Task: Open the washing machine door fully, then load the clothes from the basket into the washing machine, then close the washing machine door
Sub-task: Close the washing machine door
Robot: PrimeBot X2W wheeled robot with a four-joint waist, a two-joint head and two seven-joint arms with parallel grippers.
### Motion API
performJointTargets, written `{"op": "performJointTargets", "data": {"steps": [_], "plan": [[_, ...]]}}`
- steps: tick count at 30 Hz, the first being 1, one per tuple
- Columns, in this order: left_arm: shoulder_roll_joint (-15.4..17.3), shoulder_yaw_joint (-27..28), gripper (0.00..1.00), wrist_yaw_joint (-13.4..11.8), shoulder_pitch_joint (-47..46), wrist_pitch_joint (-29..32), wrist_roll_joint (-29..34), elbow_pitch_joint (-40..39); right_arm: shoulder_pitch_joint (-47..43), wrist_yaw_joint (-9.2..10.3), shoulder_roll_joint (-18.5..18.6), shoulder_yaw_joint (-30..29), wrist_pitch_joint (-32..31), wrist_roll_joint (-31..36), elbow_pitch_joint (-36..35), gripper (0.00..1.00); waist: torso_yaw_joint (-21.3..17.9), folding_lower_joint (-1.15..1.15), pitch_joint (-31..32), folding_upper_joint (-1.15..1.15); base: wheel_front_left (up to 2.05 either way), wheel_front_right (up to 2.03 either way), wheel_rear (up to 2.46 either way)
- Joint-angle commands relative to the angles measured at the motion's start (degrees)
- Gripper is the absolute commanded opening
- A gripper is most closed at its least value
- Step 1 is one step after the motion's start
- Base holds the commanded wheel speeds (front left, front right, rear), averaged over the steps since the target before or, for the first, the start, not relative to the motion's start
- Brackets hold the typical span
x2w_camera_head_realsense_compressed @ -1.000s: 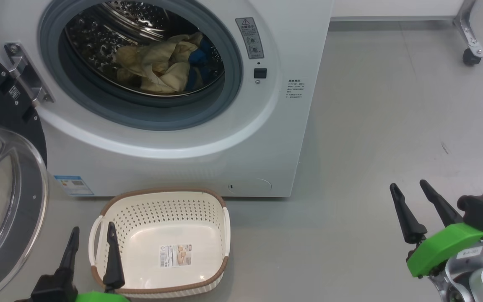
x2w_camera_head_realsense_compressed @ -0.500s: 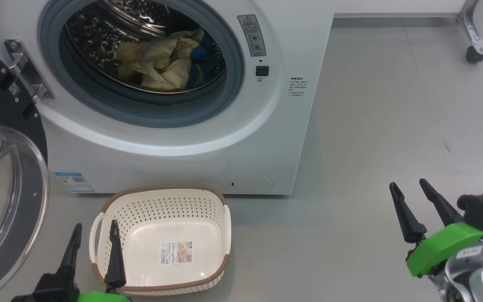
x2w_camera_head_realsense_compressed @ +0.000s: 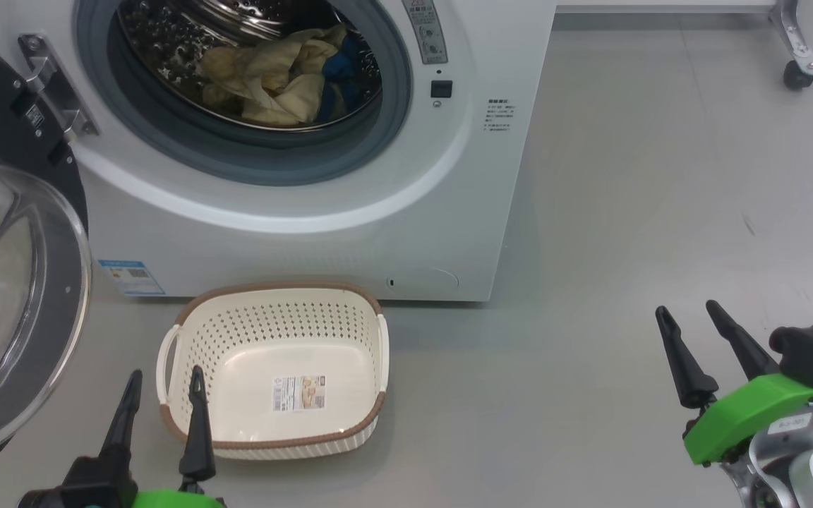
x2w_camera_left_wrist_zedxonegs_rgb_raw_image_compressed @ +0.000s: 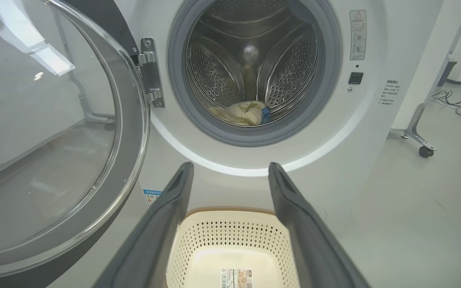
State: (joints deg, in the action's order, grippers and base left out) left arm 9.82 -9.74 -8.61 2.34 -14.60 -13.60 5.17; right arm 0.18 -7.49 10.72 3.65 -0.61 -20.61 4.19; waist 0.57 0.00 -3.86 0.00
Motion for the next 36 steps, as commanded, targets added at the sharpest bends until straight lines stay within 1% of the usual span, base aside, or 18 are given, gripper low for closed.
{"op": "performJointTargets", "data": {"steps": [1,6,11,27,30,36], "plan": [[1.08,1.60,1.00,0.12,-2.20,-0.36,0.80,-2.22,1.00,0.00,0.94,0.55,-0.23,-0.04,-1.92,1.00,0.09,0.00,-0.03,0.00,-2.04,2.04,0.00],[1.08,1.18,1.00,0.01,-1.94,-0.38,1.16,-2.71,1.02,0.00,0.92,0.57,-0.20,-0.08,-1.81,1.00,0.28,0.00,0.23,0.00,-1.50,1.50,0.00],[1.16,0.96,1.00,0.21,-1.64,-0.39,1.29,-3.50,0.91,0.00,0.92,0.66,-0.22,-0.07,-1.72,1.00,0.30,0.00,0.69,0.00,-0.81,0.81,0.00],[1.28,0.14,1.00,0.14,0.01,-0.39,1.01,-3.61,-0.02,0.00,1.05,0.23,-0.46,-0.04,-1.69,1.00,0.83,0.00,2.46,0.00,-0.05,0.05,0.00],[1.38,-0.10,1.00,0.12,0.25,-0.20,0.95,-3.66,-0.35,0.00,0.93,0.05,-0.44,-0.03,-1.81,1.00,1.70,0.00,2.68,0.00,0.00,0.00,0.00],[1.62,-0.60,1.00,0.07,-0.24,0.22,0.93,-3.88,-1.20,0.00,1.01,-0.70,-0.49,0.08,-2.32,1.00,6.85,0.00,2.63,0.00,0.00,0.00,0.00]]}}
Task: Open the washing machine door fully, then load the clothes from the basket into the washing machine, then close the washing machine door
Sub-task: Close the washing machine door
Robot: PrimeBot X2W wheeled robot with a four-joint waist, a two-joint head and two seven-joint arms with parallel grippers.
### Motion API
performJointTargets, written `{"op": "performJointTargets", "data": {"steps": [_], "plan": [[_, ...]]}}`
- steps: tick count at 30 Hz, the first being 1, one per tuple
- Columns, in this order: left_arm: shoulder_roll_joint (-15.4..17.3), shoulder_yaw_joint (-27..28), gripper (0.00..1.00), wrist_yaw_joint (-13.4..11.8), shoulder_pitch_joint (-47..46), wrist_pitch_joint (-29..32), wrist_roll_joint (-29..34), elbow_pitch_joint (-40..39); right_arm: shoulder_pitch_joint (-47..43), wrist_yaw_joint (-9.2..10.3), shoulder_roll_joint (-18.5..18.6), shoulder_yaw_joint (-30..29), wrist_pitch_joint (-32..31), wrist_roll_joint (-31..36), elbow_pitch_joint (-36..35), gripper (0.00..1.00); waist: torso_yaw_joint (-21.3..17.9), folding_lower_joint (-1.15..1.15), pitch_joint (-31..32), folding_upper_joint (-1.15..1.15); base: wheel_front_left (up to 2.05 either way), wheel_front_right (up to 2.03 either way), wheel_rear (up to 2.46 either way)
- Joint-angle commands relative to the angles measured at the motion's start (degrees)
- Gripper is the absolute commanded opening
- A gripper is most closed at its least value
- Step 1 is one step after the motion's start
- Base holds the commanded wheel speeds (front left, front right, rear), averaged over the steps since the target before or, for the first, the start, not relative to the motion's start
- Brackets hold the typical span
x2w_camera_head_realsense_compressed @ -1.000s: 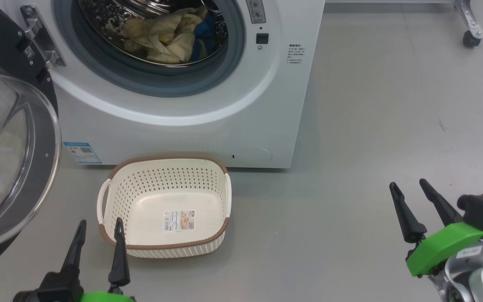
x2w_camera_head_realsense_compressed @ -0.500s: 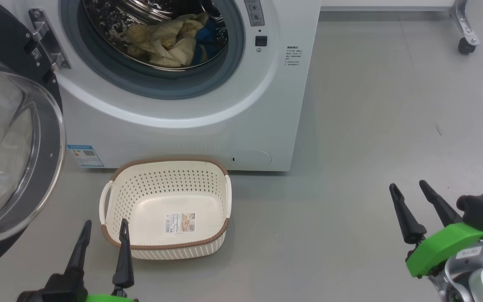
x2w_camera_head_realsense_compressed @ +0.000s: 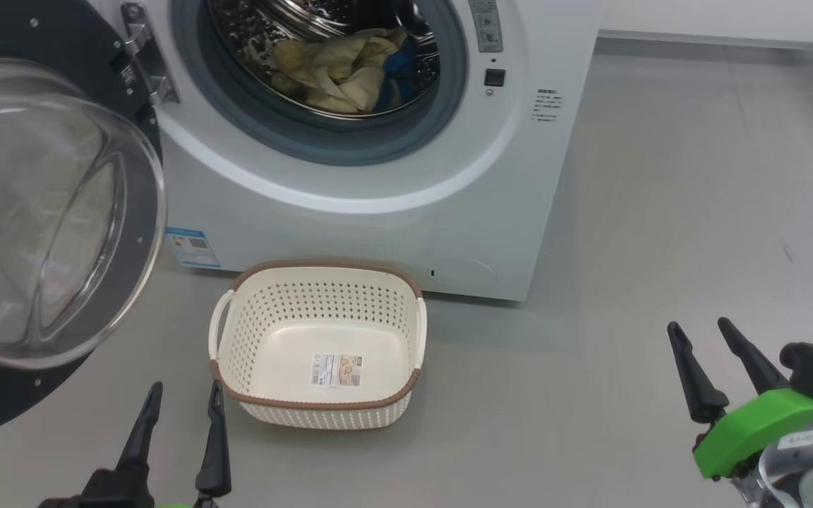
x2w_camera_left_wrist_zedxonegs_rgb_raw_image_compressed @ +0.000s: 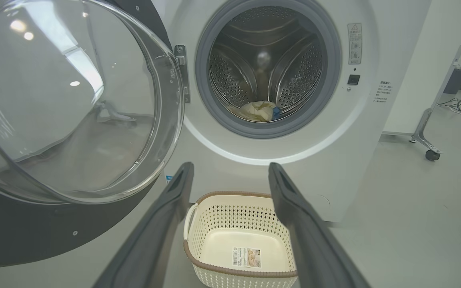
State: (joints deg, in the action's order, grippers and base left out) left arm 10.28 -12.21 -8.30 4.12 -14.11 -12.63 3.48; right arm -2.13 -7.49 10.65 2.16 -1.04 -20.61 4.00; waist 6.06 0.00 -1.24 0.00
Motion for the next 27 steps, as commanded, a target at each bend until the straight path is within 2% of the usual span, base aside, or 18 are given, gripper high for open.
{"op": "performJointTargets", "data": {"steps": [1,13,19,27], "plan": [[1.25,1.86,1.00,-0.26,-2.03,-0.27,0.00,-2.21,0.99,0.00,1.08,0.68,-0.07,0.10,-2.20,1.00,2.43,0.00,0.08,0.00,0.00,0.00,0.00],[1.74,1.52,1.00,-0.47,-1.15,0.11,-0.53,-2.32,-0.13,0.00,0.81,0.80,-0.11,-0.04,-2.12,1.00,16.94,0.00,1.86,0.00,0.00,0.00,0.00],[1.93,1.89,1.00,-0.95,-0.67,0.19,-1.00,-2.77,-0.22,0.00,0.91,1.68,-0.04,-0.16,-1.57,1.00,22.58,0.00,2.48,0.00,0.00,0.00,0.00],[1.92,3.39,1.00,-2.39,0.75,-0.22,-1.55,-4.26,2.42,0.00,1.29,4.72,-0.46,-0.72,-0.45,1.00,23.93,0.00,1.39,0.00,0.00,0.00,0.00]]}}
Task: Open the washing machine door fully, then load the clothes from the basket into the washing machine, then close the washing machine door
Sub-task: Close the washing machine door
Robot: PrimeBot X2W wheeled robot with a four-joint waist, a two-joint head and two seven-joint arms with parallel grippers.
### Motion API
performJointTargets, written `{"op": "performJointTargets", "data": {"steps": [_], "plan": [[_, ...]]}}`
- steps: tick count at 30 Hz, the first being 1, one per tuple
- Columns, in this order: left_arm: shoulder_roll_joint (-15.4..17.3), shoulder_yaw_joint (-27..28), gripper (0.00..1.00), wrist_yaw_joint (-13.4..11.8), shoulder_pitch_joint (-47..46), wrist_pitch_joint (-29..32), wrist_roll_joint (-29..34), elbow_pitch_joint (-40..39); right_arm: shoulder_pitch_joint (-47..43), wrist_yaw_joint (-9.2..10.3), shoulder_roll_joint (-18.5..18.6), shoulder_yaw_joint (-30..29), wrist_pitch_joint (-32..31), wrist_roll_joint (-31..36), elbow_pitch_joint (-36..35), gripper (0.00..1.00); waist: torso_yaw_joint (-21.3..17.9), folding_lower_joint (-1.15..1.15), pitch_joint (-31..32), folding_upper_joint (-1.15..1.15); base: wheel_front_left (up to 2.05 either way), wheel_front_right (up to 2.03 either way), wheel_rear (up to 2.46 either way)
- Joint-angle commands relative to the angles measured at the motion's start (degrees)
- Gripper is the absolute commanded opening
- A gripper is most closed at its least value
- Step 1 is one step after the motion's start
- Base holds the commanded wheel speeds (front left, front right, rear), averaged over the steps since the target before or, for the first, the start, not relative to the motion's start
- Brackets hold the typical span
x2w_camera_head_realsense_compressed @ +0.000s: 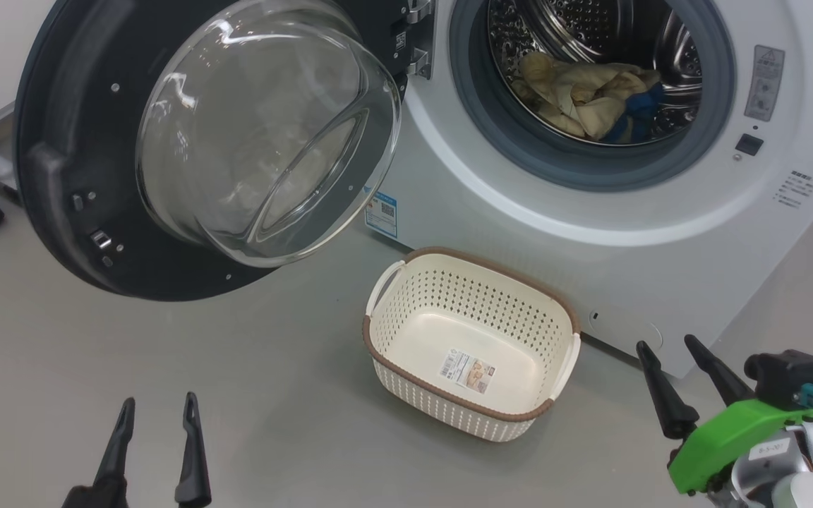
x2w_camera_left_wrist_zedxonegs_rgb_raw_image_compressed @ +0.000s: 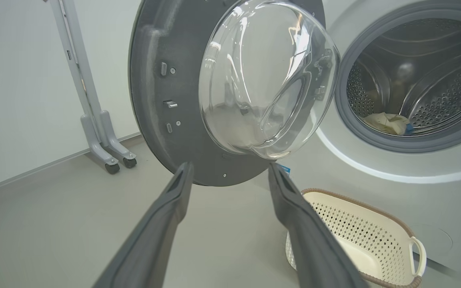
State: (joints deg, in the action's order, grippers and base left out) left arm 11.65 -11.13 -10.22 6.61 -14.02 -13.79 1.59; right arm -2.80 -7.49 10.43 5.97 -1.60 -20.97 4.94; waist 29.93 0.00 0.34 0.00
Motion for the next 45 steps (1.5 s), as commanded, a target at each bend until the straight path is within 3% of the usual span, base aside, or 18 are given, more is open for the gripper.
{"op": "performJointTargets", "data": {"steps": [1,15,17,18,19,23,27,29,30,31,34,39,45], "plan": [[0.50,2.36,1.00,-0.54,-1.64,-0.36,-0.42,-2.50,3.41,0.00,1.59,1.18,0.15,-0.43,-1.19,1.00,0.11,0.00,-0.29,0.00,0.00,0.00,0.00],[-0.09,2.65,1.00,0.10,-1.95,-0.81,-1.26,-4.89,4.46,0.00,2.32,2.14,1.10,-1.14,0.42,1.00,0.10,0.00,-0.48,0.00,0.00,0.00,0.00],[-0.22,2.99,0.41,0.73,-2.24,-0.88,-1.64,-6.26,4.32,0.00,2.37,2.05,1.13,-1.13,0.47,1.00,0.11,0.00,-0.49,0.00,0.00,0.00,0.00],[-0.35,3.22,0.03,1.10,-2.39,-0.91,-2.00,-7.08,4.27,0.00,2.38,1.97,1.14,-1.11,0.46,1.00,0.12,0.00,-0.51,0.00,0.00,0.00,0.00],[-0.50,3.60,0.00,1.58,-2.61,-0.93,-2.51,-8.15,4.21,0.00,2.39,1.90,1.13,-1.09,0.45,1.00,0.12,0.00,-0.50,0.00,0.00,0.00,0.00],[-1.23,6.10,0.00,3.89,-4.42,-0.95,-5.42,-13.99,4.10,0.00,2.55,1.50,0.95,-1.04,0.20,1.00,0.23,0.00,-0.79,0.00,0.00,0.00,0.00],[-1.31,9.95,0.00,7.64,-8.37,-0.82,-13.52,-19.00,4.27,0.00,2.78,1.39,0.47,-0.94,-0.18,1.00,0.31,0.00,-1.19,0.00,0.00,0.00,0.00],[0.33,12.77,0.00,9.33,-11.60,0.64,-17.81,-20.35,4.40,0.00,2.95,1.39,0.23,-0.92,-0.37,1.00,0.34,0.00,-1.38,0.00,0.00,0.00,0.00],[0.85,14.21,0.00,10.17,-13.57,1.58,-20.74,-20.82,4.44,0.00,3.03,1.41,0.13,-0.91,-0.43,1.00,0.35,0.00,-1.44,0.00,0.00,0.00,0.00],[2.25,17.60,0.00,11.55,-17.95,4.22,-27.44,-19.96,4.43,0.00,3.14,1.43,-0.01,-0.91,-0.56,1.00,0.34,0.00,-1.59,0.00,0.00,0.00,0.00],[4.39,22.75,0.00,12.52,-25.45,9.56,-39.10,-15.49,4.10,0.00,3.09,1.57,-0.11,-0.94,-0.65,1.00,0.21,0.00,-1.51,0.00,0.00,0.00,0.00],[7.70,28.69,0.00,11.21,-37.02,20.35,-56.77,-2.85,2.77,0.00,2.86,1.08,0.01,-1.13,-0.75,1.00,-0.21,0.00,-0.93,0.00,0.00,0.00,0.00],[11.22,33.92,0.00,6.37,-46.52,30.84,-70.31,14.31,1.24,0.00,2.51,0.69,-0.40,-0.95,-1.47,1.00,-1.65,0.00,-0.63,0.00,0.00,0.00,0.00]]}}
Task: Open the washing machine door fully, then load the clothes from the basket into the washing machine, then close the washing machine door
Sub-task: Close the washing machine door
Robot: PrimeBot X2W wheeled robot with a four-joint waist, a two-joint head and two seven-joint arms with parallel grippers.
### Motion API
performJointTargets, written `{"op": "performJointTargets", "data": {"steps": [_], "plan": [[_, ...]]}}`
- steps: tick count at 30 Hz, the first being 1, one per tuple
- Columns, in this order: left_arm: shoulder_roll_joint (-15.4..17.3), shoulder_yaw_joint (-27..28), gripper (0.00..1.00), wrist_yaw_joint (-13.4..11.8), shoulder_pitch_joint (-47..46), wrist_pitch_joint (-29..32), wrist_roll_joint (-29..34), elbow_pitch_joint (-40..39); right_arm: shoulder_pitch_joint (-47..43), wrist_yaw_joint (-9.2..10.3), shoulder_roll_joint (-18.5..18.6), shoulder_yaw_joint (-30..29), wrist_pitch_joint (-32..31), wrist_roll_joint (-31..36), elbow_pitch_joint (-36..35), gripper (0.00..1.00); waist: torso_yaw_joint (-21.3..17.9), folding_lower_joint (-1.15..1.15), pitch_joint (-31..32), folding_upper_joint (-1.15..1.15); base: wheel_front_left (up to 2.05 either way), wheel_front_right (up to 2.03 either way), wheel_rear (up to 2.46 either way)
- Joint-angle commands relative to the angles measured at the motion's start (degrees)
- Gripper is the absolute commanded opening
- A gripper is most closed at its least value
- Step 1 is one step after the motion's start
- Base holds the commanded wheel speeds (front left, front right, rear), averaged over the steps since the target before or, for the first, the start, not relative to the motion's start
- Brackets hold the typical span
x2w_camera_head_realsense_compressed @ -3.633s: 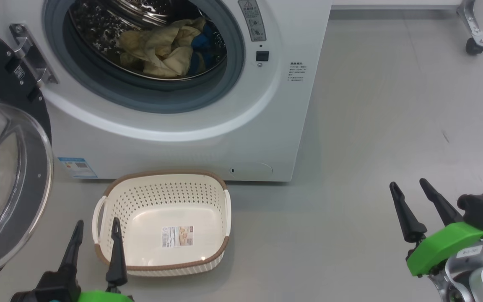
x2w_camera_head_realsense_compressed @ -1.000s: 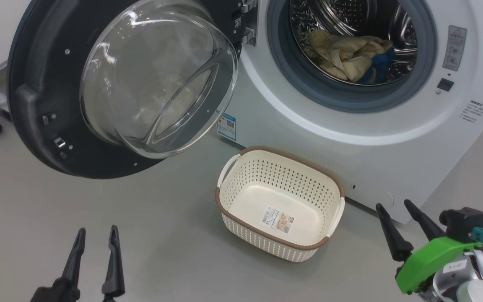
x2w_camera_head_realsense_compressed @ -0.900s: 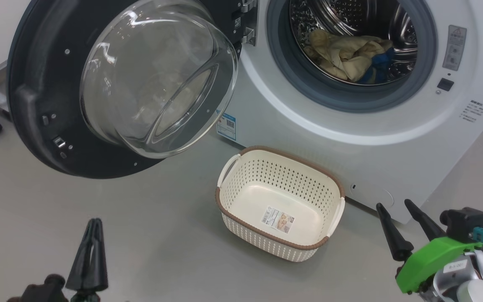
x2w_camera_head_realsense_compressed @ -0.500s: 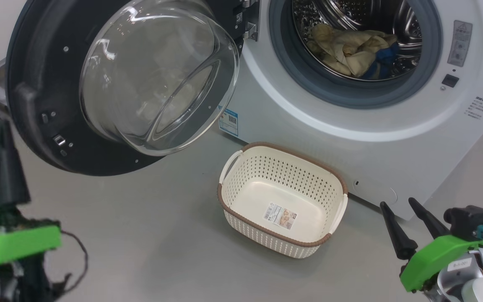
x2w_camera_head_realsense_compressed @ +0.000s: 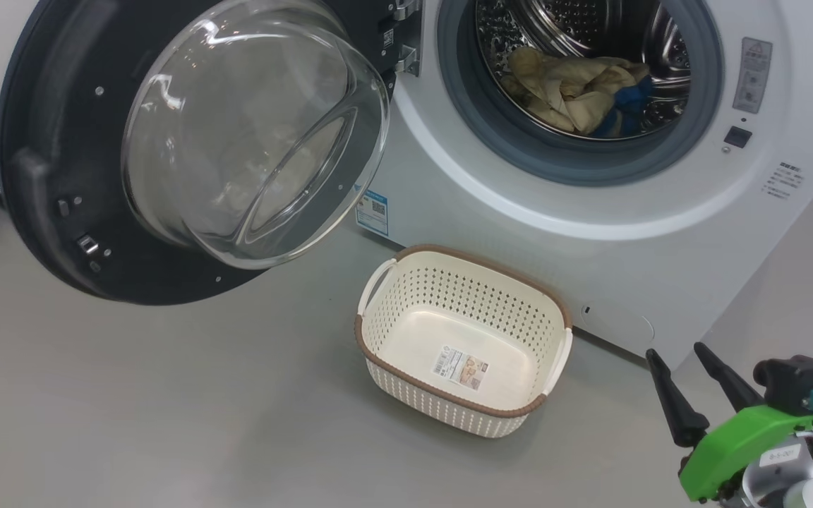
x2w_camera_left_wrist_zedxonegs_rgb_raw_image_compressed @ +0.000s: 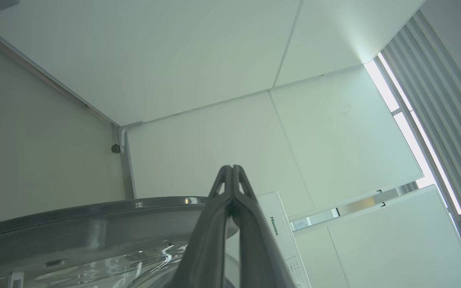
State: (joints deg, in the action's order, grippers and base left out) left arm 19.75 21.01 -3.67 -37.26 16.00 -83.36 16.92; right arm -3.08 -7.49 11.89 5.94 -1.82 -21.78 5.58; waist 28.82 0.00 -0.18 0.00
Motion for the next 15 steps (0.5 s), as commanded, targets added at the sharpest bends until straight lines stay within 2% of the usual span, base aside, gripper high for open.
{"op": "performJointTargets", "data": {"steps": [1,6,15], "plan": [[3.67,2.69,0.00,-1.08,-3.63,1.89,-2.20,1.51,1.57,0.00,1.06,0.89,-0.35,-0.15,-2.25,1.00,-1.03,0.00,-0.25,0.00,0.00,0.00,0.00],[5.49,6.47,0.00,-3.68,-6.95,4.28,-6.79,12.40,2.04,0.00,1.37,1.62,-1.03,-0.24,-2.80,1.00,-3.37,0.00,-1.11,0.00,0.00,0.00,0.00],[7.16,10.83,0.00,-3.92,-8.67,2.50,-9.15,23.99,2.88,0.00,2.54,1.92,-2.54,-0.26,-4.33,1.00,-7.03,0.00,-3.45,0.00,0.00,0.00,0.00]]}}
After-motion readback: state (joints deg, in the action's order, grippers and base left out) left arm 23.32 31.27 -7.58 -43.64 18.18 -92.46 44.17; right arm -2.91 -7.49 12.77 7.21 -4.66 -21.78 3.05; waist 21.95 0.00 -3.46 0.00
